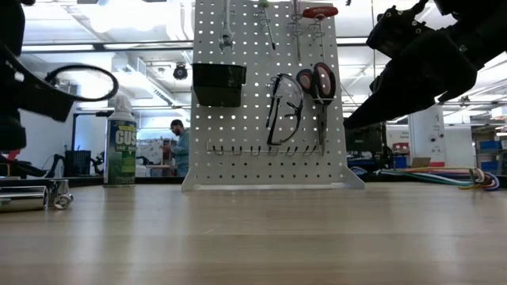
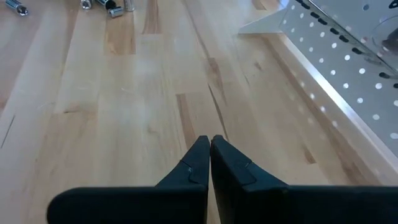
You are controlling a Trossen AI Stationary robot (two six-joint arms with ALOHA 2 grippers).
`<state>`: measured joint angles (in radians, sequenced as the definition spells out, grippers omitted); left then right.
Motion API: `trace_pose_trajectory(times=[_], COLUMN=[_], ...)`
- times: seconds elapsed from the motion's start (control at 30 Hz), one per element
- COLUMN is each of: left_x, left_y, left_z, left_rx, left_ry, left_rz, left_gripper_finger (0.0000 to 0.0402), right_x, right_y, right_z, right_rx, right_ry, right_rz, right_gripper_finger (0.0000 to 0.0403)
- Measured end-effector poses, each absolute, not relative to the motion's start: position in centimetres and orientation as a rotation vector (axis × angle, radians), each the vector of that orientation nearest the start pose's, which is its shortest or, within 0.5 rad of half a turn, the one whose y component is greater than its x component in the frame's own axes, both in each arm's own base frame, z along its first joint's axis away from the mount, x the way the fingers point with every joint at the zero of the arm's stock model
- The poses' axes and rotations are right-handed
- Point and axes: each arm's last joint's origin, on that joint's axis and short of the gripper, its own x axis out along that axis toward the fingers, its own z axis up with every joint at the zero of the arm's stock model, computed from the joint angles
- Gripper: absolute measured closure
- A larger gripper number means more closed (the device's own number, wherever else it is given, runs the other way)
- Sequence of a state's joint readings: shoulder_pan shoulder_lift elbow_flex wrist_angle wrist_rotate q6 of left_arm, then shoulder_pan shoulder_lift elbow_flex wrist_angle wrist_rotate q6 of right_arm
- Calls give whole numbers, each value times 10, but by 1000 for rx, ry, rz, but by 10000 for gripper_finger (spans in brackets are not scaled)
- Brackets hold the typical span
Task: Hang tools onto peg board
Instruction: Put the silver socket into the black bin on the pegboard
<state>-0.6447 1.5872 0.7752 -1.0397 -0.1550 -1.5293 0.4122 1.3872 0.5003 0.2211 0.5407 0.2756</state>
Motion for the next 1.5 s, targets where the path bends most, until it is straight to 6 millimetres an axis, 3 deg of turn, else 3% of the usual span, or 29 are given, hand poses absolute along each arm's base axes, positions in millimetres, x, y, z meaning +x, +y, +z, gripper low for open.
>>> trace_pose_trajectory(times=[0.13, 0.3, 0.43, 0.57, 0.7, 0.87, 1.03, 1.37, 1.5], left_x=[171, 176, 176, 176, 175, 169, 166, 162, 157], left_y=[-122, -122, -120, -118, -116, -109, -107, -104, -101], left_z=[146, 178, 205, 211, 202, 178, 157, 135, 129], left_rx=[-418, -404, -422, -434, -406, -428, -471, -532, -531], left_ry=[1403, 1282, 1251, 1237, 1287, 1426, 1465, 1424, 1432], left_rz=[907, 867, 820, 752, 728, 762, 691, 596, 614], left_gripper_finger=[383, 401, 395, 379, 348, 297, 263, 259, 282], right_x=[231, 231, 230, 230, 230, 230, 229, 229, 229], right_y=[85, 85, 84, 84, 84, 84, 84, 84, 84], right_z=[154, 157, 159, 159, 159, 159, 158, 158, 158], right_rx=[-37, -30, -27, -27, -39, -41, -44, -37, -28], right_ry=[566, 553, 546, 546, 548, 551, 557, 556, 555], right_rz=[-203, -202, -201, -201, -198, -198, -199, -201, -203], right_gripper_finger=[403, 403, 403, 403, 403, 403, 403, 403, 403])
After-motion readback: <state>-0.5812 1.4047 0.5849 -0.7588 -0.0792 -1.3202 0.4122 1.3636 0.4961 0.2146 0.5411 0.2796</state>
